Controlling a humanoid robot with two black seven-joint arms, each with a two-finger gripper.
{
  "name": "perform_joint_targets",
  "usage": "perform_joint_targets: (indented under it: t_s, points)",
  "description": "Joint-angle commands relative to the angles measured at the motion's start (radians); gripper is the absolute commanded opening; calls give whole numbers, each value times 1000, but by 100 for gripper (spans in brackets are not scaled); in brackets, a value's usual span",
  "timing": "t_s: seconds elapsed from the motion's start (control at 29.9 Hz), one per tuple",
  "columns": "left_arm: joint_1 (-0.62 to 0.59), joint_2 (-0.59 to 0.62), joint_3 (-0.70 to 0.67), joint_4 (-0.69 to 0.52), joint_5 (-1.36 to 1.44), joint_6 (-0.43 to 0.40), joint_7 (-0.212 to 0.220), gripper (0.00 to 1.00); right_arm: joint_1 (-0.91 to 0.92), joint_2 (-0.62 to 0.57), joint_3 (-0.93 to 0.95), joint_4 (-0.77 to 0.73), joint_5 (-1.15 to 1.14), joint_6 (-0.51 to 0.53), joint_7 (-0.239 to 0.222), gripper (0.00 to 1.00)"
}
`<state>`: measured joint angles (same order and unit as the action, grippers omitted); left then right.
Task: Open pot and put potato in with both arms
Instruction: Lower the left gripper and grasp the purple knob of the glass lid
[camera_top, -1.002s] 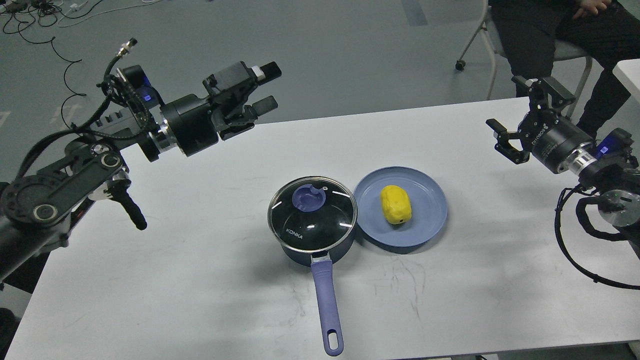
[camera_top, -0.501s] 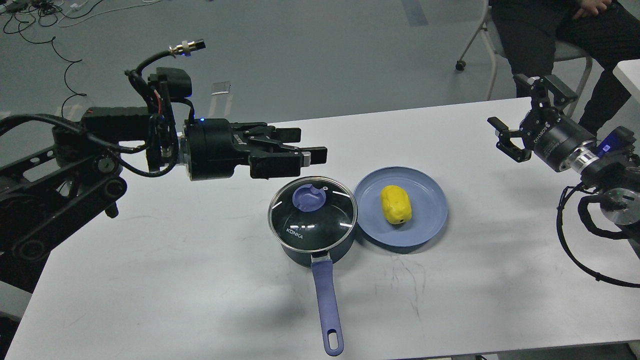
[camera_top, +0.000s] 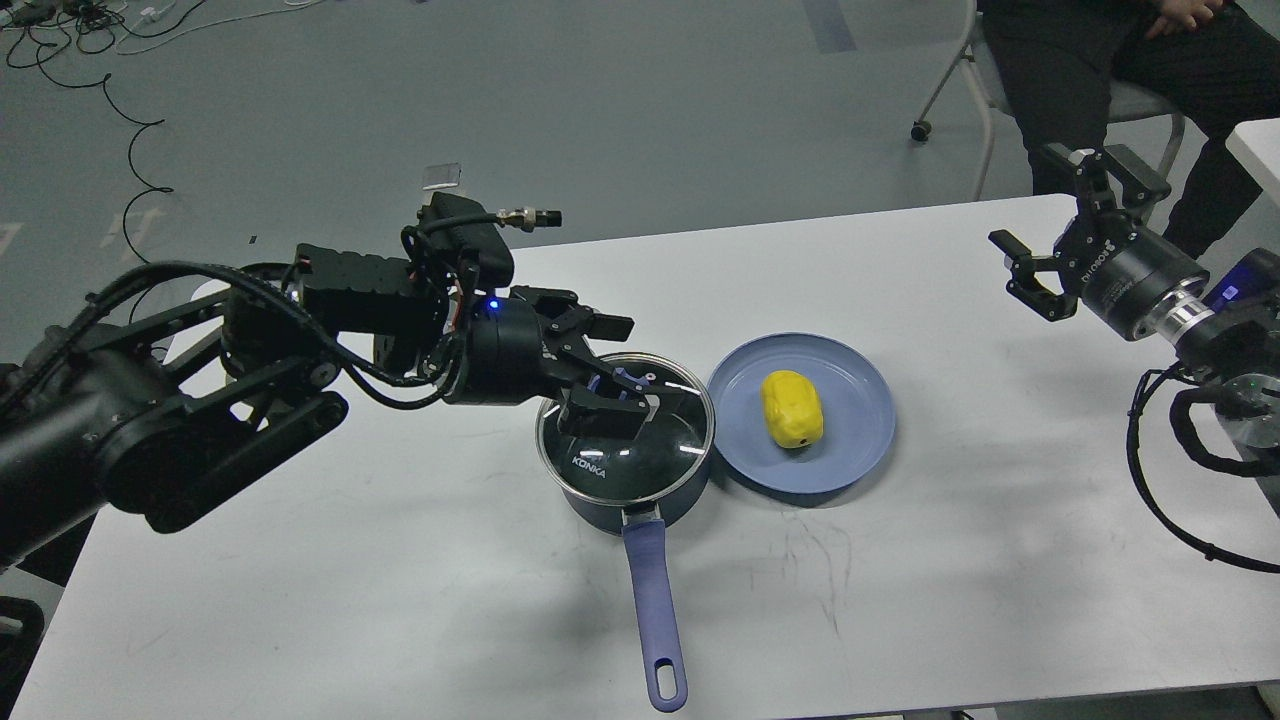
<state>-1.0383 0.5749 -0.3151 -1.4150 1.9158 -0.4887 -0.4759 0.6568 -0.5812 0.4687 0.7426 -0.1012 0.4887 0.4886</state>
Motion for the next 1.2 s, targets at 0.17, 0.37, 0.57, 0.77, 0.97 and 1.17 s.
perform_joint_targets:
  t_s: [0.17, 0.37, 0.57, 0.77, 0.97, 1.17]
  points:
    - [7, -73, 16, 106, 17, 25, 8, 98, 0, 0, 1, 0, 0, 0, 0, 100]
    - [9, -122, 51, 197, 72, 76, 8, 98, 0, -2, 1, 0, 0, 0, 0, 100]
    - [27, -125, 74, 197, 72, 78, 8, 98, -2, -3, 1, 0, 0, 0, 0, 100]
    - [35, -122, 73, 203, 72, 78, 10, 98, -2, -6, 2, 0, 0, 0, 0, 100]
    - [38, -119, 74, 206, 69, 78, 8, 98, -2, -6, 2, 0, 0, 0, 0, 100]
    - [55, -115, 73, 220, 66, 82, 8, 98, -2, -6, 2, 0, 0, 0, 0, 100]
